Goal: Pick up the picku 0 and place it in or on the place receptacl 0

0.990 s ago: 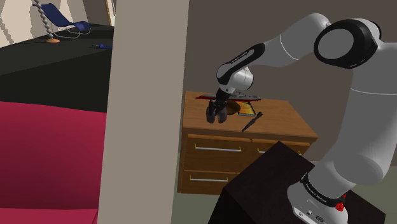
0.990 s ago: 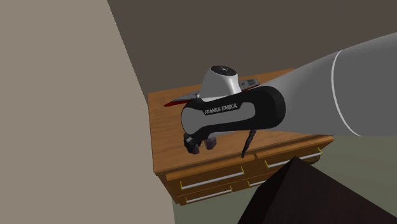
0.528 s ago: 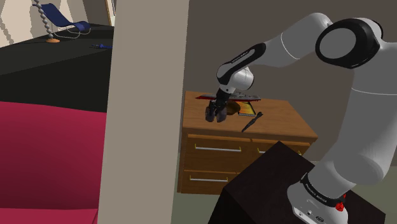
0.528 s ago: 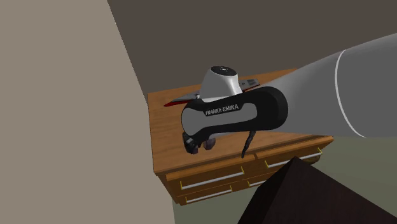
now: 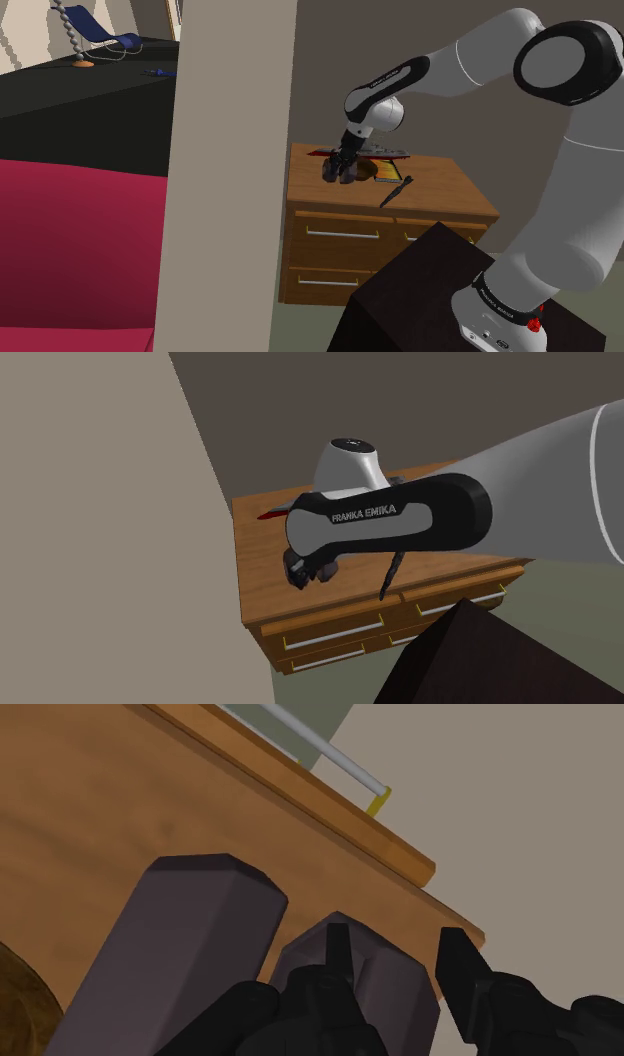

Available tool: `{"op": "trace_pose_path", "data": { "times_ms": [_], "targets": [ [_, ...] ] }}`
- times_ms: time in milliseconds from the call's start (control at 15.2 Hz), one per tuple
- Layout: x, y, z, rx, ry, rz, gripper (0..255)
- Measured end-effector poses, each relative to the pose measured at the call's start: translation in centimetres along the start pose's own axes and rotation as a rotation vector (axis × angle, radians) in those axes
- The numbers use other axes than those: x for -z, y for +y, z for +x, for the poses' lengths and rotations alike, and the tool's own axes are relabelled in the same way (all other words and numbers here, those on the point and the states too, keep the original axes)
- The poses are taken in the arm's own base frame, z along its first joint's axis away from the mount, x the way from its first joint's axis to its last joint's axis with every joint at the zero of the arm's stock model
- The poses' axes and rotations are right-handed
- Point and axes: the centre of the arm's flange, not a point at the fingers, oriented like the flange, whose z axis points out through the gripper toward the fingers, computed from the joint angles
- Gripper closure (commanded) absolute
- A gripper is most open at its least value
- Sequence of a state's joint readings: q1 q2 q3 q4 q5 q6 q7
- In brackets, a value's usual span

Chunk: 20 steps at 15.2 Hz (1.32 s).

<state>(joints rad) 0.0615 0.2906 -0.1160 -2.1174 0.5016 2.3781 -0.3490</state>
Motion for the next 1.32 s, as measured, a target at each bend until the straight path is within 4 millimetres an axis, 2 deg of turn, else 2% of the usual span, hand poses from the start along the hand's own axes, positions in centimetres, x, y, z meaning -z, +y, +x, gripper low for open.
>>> {"op": "trace_pose_path", "data": {
  "times_ms": [792,924,1320],
  "targets": [
    [6.0,-2.0,0.1,0.000,0.000,0.000,255],
    [6.8,-0.9,0.6,0.000,0.000,0.000,255],
    [10.3,5.2,4.0,-0.001,0.000,0.000,255]
  ]
}}
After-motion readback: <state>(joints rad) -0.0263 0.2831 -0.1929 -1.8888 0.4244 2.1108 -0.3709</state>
